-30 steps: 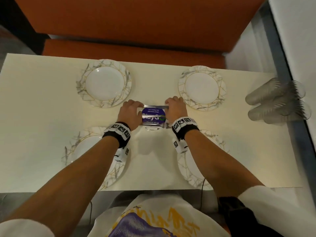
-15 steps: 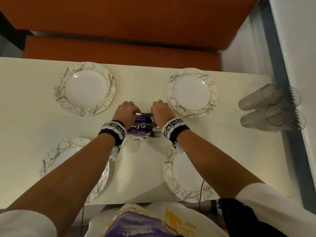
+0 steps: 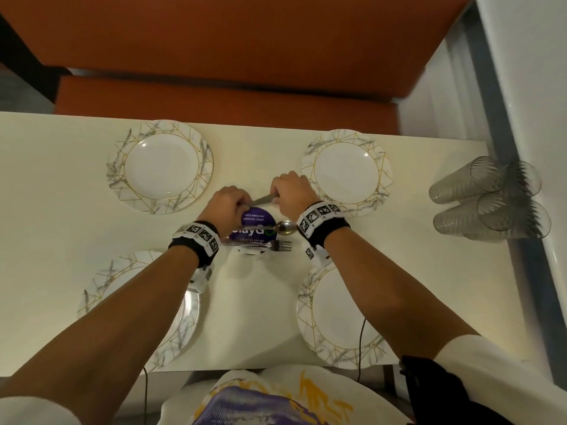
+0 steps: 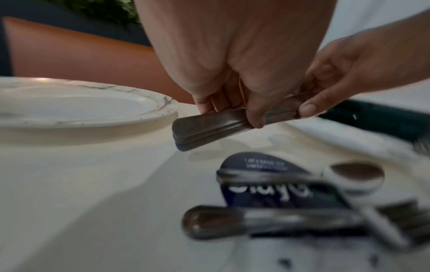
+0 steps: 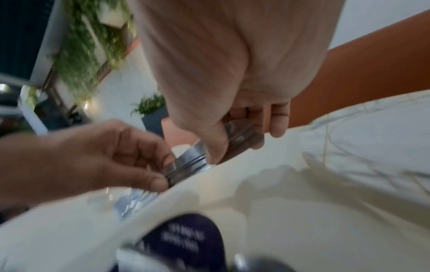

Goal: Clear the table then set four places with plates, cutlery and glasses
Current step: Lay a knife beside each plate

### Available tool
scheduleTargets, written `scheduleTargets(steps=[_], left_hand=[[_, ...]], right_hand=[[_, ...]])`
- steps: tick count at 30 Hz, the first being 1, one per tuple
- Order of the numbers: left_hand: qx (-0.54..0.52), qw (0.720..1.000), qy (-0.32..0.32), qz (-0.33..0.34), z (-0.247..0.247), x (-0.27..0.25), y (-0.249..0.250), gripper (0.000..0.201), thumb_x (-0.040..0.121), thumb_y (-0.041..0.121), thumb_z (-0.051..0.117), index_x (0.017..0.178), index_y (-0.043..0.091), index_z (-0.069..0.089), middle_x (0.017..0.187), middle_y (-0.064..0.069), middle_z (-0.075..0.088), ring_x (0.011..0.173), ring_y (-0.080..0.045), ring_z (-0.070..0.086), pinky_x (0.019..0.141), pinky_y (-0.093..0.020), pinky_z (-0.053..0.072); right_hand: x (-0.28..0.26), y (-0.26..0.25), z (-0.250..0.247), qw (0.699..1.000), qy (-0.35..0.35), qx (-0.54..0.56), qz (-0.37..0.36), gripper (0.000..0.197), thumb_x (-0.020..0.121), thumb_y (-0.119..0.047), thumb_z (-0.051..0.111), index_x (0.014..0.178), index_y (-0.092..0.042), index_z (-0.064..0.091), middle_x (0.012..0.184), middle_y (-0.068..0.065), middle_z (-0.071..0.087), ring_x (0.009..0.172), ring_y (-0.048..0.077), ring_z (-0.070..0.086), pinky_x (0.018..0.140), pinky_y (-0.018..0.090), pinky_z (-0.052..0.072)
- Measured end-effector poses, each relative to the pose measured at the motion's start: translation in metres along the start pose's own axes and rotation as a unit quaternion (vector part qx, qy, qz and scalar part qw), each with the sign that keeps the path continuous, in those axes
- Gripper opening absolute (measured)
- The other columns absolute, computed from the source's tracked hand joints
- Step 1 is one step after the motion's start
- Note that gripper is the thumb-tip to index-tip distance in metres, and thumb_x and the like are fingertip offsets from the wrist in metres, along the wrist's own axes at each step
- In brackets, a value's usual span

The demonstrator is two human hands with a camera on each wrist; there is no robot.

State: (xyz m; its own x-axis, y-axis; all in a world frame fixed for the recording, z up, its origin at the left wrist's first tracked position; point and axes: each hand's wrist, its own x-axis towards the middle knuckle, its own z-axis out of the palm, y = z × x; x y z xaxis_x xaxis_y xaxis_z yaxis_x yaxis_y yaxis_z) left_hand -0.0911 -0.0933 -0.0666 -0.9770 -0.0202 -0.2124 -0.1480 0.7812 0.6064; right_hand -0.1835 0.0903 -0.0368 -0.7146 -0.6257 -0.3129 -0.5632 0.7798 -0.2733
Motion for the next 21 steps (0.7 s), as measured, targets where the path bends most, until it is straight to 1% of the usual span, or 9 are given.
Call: scheduleTargets(steps=[2,4,5,7,9,13,16,18,21], left_hand=[[-0.075,0.995,0.053,-0.049,-0.010,-0.006,0.004,0.009,0.094,0.009,0.070,0.102,0.011,0.074,0.092,-0.003,0.067,0.084,-0.019,0.059,0.077,-0.026,0.049],[-0.139,0.981,0.092,-0.097,-0.016,-0.013,0.006,0.012,0.092,0.013,0.074,0.104,0.012,0.076,0.089,0.000,0.069,0.081,-0.014,0.060,0.072,-0.017,0.047],[-0.171,0.973,0.102,-0.112,-0.019,-0.018,0.005,0.015,0.092,0.015,0.075,0.106,0.011,0.076,0.090,0.000,0.071,0.082,-0.013,0.063,0.073,-0.017,0.049],[-0.270,0.944,0.109,-0.154,-0.020,-0.032,0.004,0.016,0.092,0.015,0.076,0.107,0.010,0.076,0.093,-0.003,0.077,0.086,-0.018,0.071,0.080,-0.027,0.058],[-0.364,0.905,0.116,-0.188,-0.018,-0.046,0.003,0.012,0.092,0.014,0.077,0.103,0.013,0.076,0.095,-0.005,0.079,0.092,-0.025,0.075,0.084,-0.038,0.061],[-0.442,0.861,0.120,-0.220,-0.013,-0.075,0.000,0.009,0.091,0.013,0.077,0.098,0.019,0.077,0.094,-0.004,0.080,0.093,-0.025,0.075,0.084,-0.041,0.060],[-0.462,0.849,0.126,-0.224,-0.013,-0.095,-0.003,0.011,0.088,0.010,0.080,0.098,0.013,0.079,0.090,-0.009,0.080,0.082,-0.024,0.074,0.081,-0.043,0.059],[-0.470,0.845,0.125,-0.221,-0.014,-0.109,-0.005,0.010,0.088,0.011,0.080,0.097,0.010,0.079,0.086,-0.014,0.079,0.072,-0.032,0.069,0.076,-0.048,0.058],[-0.487,0.833,0.128,-0.230,-0.014,-0.128,-0.011,0.015,0.088,0.011,0.080,0.101,0.004,0.077,0.086,-0.018,0.078,0.072,-0.035,0.069,0.079,-0.054,0.060]], right_hand=[[0.002,-0.005,-0.018,0.996,0.067,0.055,0.017,0.013,0.095,-0.028,0.065,0.106,-0.022,0.063,0.108,-0.003,0.060,0.107,0.020,0.049,0.095,0.039,0.040],[0.002,-0.013,-0.027,0.978,0.146,0.137,0.052,0.028,0.090,-0.028,0.072,0.115,-0.021,0.063,0.114,0.000,0.058,0.110,0.019,0.047,0.096,0.036,0.041],[0.002,-0.019,-0.028,0.963,0.186,0.180,0.073,0.036,0.088,-0.026,0.075,0.120,-0.021,0.061,0.116,0.000,0.057,0.111,0.019,0.047,0.096,0.033,0.041],[-0.001,-0.034,-0.022,0.931,0.228,0.260,0.116,0.041,0.087,-0.027,0.076,0.124,-0.020,0.059,0.114,-0.001,0.058,0.109,0.018,0.051,0.094,0.031,0.045],[-0.006,-0.048,-0.011,0.910,0.204,0.328,0.151,0.036,0.090,-0.030,0.073,0.121,-0.018,0.062,0.108,-0.001,0.063,0.101,0.017,0.058,0.089,0.031,0.050],[-0.023,-0.081,0.012,0.905,0.119,0.386,0.132,0.024,0.094,-0.031,0.068,0.110,-0.013,0.073,0.105,0.000,0.074,0.090,0.010,0.064,0.086,0.026,0.053],[-0.031,-0.102,0.024,0.908,0.101,0.386,0.124,0.018,0.092,-0.025,0.071,0.104,-0.012,0.075,0.101,0.001,0.075,0.087,0.010,0.065,0.083,0.024,0.051],[-0.036,-0.114,0.030,0.901,0.104,0.400,0.135,0.015,0.090,-0.022,0.072,0.101,-0.011,0.075,0.095,0.002,0.075,0.085,0.013,0.069,0.080,0.025,0.055],[-0.049,-0.127,0.037,0.881,0.112,0.437,0.141,0.013,0.091,-0.020,0.073,0.097,-0.009,0.075,0.081,-0.002,0.074,0.065,0.000,0.068,0.064,0.014,0.054]])
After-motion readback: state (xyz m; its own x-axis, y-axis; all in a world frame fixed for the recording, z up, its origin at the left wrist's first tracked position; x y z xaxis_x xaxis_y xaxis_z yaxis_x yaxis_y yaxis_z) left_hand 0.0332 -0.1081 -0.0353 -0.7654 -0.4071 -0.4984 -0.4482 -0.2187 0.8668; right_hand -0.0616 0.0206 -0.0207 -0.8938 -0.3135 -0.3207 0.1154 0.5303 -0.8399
